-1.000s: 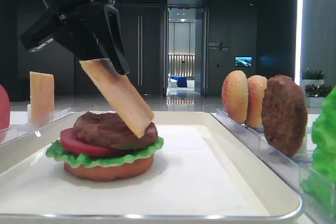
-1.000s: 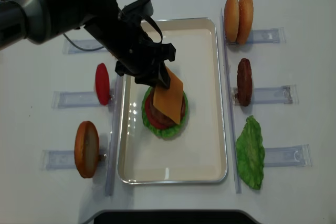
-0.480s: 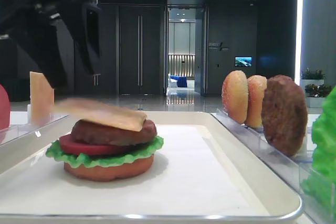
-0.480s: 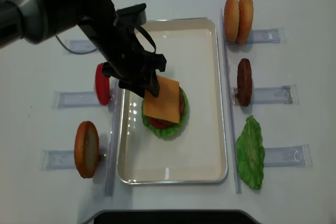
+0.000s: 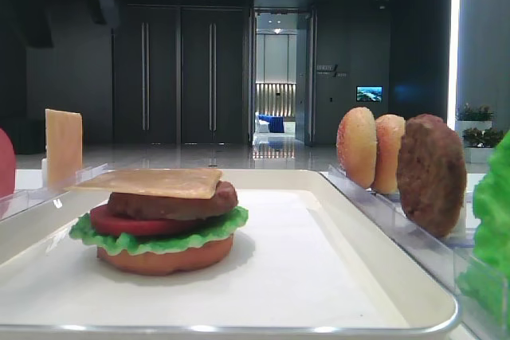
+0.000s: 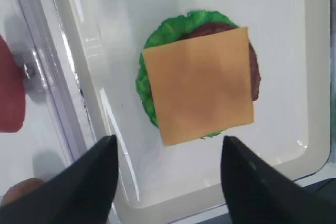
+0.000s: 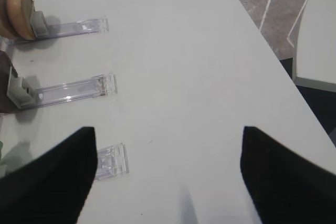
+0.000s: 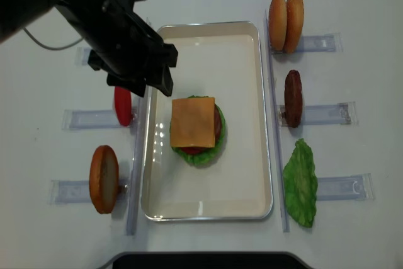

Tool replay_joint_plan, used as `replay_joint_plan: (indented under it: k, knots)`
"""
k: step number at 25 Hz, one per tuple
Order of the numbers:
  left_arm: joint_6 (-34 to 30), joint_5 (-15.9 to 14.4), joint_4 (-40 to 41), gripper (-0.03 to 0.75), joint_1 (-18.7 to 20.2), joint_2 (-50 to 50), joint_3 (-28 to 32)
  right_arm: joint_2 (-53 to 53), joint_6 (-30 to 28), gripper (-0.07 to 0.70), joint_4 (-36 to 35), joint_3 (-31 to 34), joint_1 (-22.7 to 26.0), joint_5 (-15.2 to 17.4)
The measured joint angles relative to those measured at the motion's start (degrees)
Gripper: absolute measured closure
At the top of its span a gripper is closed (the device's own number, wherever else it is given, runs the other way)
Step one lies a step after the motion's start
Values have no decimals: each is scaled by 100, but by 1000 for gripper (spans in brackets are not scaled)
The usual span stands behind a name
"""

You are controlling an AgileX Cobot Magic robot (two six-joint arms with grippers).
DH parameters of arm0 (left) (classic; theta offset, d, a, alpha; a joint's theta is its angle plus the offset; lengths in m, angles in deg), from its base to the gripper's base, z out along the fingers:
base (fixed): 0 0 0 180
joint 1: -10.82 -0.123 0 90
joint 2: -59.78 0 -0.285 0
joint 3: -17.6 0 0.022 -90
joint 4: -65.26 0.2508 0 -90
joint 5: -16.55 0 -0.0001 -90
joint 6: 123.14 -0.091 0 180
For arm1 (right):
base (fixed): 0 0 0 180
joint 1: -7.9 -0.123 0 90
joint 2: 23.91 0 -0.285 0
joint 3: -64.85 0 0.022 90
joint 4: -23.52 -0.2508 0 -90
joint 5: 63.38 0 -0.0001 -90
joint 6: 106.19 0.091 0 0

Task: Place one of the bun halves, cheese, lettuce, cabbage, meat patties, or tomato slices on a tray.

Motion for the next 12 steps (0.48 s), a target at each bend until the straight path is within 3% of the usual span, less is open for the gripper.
replay_joint_plan:
  k: [6,12]
  knots:
    - [250,-895,495,244,0,-82,-822,0,0,96,0,0,0,0]
    - [402,-1059,887,244,-43,-82,-1083,0,0,96,0,0,0,0]
